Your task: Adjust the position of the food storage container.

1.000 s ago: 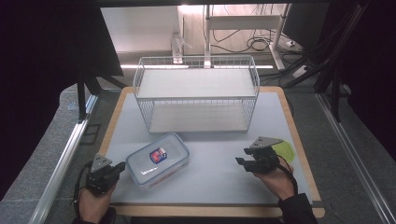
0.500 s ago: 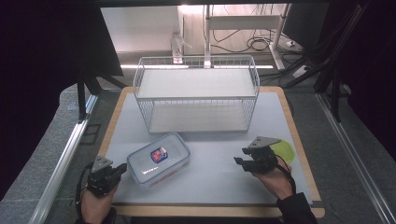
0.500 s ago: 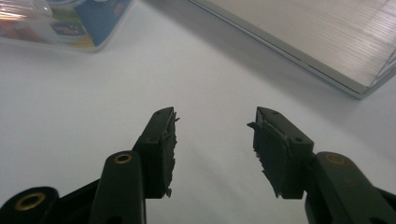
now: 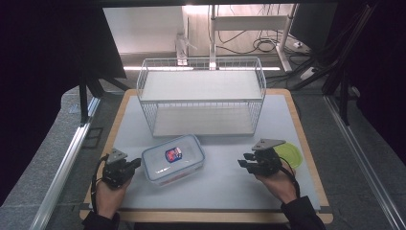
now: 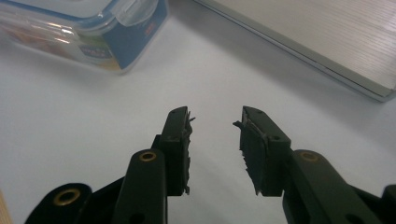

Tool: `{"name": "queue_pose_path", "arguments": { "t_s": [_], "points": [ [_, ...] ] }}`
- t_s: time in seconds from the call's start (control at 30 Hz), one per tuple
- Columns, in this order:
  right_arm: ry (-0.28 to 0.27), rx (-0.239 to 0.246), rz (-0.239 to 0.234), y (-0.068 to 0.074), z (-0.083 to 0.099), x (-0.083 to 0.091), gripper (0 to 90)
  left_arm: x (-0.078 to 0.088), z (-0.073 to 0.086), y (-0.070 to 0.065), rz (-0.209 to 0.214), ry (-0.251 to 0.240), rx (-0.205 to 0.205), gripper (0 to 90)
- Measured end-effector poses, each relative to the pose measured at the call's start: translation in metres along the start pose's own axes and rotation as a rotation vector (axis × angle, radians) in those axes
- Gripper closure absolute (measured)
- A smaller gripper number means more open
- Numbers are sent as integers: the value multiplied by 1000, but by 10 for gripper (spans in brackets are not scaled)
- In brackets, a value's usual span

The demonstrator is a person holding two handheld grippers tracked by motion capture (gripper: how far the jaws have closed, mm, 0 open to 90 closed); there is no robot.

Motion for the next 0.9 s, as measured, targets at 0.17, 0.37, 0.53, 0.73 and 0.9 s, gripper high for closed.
{"name": "queue_pose_path", "arguments": {
  "t_s": [0.17,0.37,0.53,0.73,0.9],
  "points": [
    [4,7,-8,4,-3,-6,638,-11,-8,-5,24,-2,-18,900],
    [4,28,8,7,-6,-15,723,-28,-23,-17,42,12,-78,900],
    [4,31,14,8,-10,-20,787,-46,-37,-30,64,21,-133,900],
    [9,-4,50,0,-12,-30,841,-61,-48,-43,92,14,-151,900],
    [4,-30,48,-8,-15,-38,843,-71,-41,-52,132,82,-188,899]
  ]
}}
Point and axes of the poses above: each handheld gripper's, and its own axes: x roughly backward along the jaws, z roughly out of its underside, y roughly to its left, the point moved 9 cm from there along -x, roughly forward along the jaws, and after that the axes turned 1 degree about z, right-handed, at the moved point
